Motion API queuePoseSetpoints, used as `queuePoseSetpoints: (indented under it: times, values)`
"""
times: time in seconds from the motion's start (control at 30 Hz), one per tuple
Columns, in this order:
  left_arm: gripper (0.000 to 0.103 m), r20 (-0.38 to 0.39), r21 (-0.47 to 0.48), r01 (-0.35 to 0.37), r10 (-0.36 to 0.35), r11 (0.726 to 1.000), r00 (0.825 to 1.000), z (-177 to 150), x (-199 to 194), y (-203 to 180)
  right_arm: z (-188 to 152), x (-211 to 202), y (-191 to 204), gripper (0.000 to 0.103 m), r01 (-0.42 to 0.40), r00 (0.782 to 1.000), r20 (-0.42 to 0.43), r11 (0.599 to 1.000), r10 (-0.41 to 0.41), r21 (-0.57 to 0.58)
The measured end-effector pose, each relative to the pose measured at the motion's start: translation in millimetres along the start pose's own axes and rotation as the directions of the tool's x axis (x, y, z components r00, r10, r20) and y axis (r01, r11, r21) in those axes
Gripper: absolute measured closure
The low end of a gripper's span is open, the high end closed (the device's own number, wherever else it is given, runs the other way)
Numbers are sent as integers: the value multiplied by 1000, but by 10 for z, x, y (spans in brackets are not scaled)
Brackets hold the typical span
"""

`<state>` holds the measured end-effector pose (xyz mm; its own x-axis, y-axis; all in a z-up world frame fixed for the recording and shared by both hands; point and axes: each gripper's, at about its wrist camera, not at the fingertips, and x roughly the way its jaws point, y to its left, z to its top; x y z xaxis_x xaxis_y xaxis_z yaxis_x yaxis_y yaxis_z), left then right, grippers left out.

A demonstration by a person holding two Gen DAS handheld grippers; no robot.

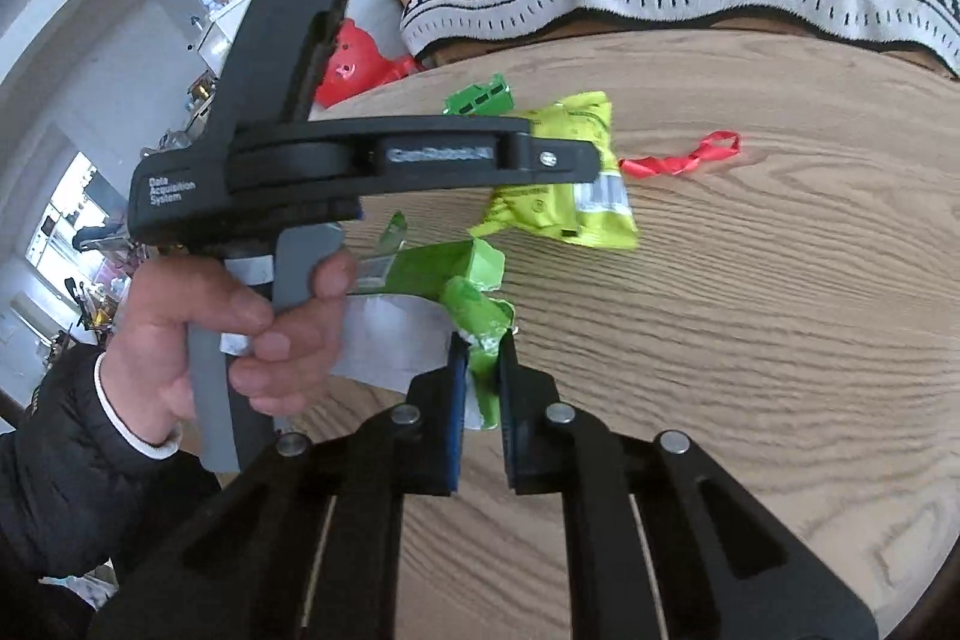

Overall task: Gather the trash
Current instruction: 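Grasp the yellow-green snack bag with the left tool while the right tool grasps the green box, then carry snack bag and green box over the black bin and open both tools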

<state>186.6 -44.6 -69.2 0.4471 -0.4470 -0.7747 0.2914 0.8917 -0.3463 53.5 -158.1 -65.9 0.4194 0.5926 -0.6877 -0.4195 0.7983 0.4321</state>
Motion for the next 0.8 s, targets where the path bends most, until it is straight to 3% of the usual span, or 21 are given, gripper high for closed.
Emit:
queuePoseSetpoints:
  times: [0.3, 0.47, 0.7, 0.8]
  values:
    - [56, 110, 1, 13, -13, 1000, 994, 6, -553, -149, -156, -577, -240, 92, 62, 994, 88, 995, -68, 74]
    - [56, 129, 16, 25, -26, 1000, 991, -55, -656, -341, -363, -1022, -509, 92, 137, 979, 131, 980, -156, 143]
    - [56, 113, 132, 47, -62, 990, 992, -194, -551, -1026, -837, -1827, -1032, 92, 249, 933, 186, 926, -308, 284]
    - [56, 91, 193, 70, -89, 979, 992, -295, -437, -1411, -1109, -2228, -1281, 92, 300, 900, 202, 884, -387, 357]
